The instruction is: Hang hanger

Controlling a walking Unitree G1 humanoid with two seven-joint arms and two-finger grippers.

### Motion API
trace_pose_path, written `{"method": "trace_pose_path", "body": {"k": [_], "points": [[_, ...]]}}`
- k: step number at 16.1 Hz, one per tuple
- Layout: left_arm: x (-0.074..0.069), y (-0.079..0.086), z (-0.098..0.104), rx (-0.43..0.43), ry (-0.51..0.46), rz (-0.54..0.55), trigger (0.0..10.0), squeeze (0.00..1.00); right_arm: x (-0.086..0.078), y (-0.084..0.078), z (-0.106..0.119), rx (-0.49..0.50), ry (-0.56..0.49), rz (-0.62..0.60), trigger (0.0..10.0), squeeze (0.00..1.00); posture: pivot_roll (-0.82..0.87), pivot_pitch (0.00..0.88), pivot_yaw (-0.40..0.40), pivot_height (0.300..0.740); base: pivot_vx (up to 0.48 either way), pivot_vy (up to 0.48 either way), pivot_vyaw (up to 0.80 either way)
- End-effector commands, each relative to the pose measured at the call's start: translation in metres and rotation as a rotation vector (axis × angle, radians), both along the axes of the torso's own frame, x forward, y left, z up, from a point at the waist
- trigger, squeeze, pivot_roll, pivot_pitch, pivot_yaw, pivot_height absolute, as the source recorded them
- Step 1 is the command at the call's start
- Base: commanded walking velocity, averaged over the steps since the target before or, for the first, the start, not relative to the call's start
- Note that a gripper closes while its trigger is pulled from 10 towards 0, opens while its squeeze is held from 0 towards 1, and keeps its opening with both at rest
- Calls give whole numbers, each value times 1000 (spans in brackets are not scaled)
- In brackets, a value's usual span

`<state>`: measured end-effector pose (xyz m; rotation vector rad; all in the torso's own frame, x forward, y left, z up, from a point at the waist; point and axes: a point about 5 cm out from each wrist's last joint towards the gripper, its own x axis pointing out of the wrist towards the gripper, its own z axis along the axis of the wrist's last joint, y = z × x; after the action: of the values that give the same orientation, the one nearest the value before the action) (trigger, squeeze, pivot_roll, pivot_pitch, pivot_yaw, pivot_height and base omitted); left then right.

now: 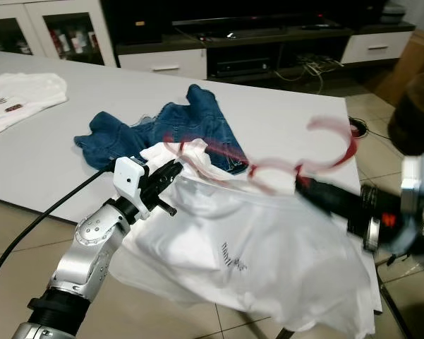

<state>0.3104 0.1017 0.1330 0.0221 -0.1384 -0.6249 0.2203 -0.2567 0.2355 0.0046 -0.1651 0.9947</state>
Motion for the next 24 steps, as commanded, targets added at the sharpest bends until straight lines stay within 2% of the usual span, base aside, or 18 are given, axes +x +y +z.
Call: {"method": "trace_pose_path", "body": {"k": [1,3,5,6,9,10,11,12,14,15,16,17,18,19,20,21,22,24], "points": [[2,1,0,6,4,5,3059,0,5,-3,8,37,-52,-55,10000,0,12,21,46,740,0,0,0],[2,-6,2,-10,-2,-2,3059,0,28,17,5,143,-88,-138,10000,0,15,22,40,740,0,0,0],[2,-9,3,-19,-4,-3,3098,0,39,42,-6,191,-67,-137,10000,0,21,24,33,740,0,0,0],[2,-10,3,-23,-4,0,3137,0,50,58,-15,227,-43,-163,10000,0,28,25,28,740,0,0,0],[0,-9,1,-30,-2,10,3255,0,71,86,-28,270,-8,-227,10000,0,32,29,21,740,0,0,0],[0,-10,1,-31,-2,11,3255,0,73,88,-30,277,-1,-237,10000,0,32,29,21,740,0,0,0],[0,-11,1,-35,-1,15,3216,0,82,100,-38,252,-13,-294,10000,0,30,34,14,740,0,0,0],[0,-13,0,-36,0,16,3255,0,92,102,-40,221,-60,-418,10000,0,30,34,14,740,0,0,0],[0,-14,1,-40,-1,16,3451,0,101,95,-29,255,-128,-553,10000,0,31,38,11,740,0,0,0],[-1,-15,1,-42,-1,18,3451,0,100,83,-10,295,-165,-563,10000,0,29,40,8,740,0,0,0],[-1,-15,0,-43,-1,20,3412,0,97,81,-8,282,-152,-515,10000,0,29,41,8,740,0,0,0],[-1,-14,0,-42,1,23,3412,0,83,81,-6,240,-166,-389,10000,0,27,43,4,740,0,0,0],[-2,-13,-1,-42,2,26,3373,0,72,76,-7,201,-142,-322,10000,0,20,46,2,740,0,0,0],[-2,-13,-2,-42,4,28,3412,0,67,70,-10,176,-113,-316,10000,0,20,46,2,740,0,0,0],[-2,-13,-2,-44,6,30,3451,0,55,60,-15,153,-30,-307,10000,0,4,47,2,740,0,0,0],[-2,-13,-2,-45,7,30,3451,0,53,60,-16,164,-10,-305,10000,0,-1,48,2,740,0,0,0],[-2,-16,-3,-46,8,21,3451,0,41,63,-25,172,74,-277,10000,0,-8,49,4,740,0,0,0],[-1,-18,-2,-48,7,16,3451,0,33,65,-32,160,125,-252,10000,0,-13,48,6,740,0,0,0]]}}
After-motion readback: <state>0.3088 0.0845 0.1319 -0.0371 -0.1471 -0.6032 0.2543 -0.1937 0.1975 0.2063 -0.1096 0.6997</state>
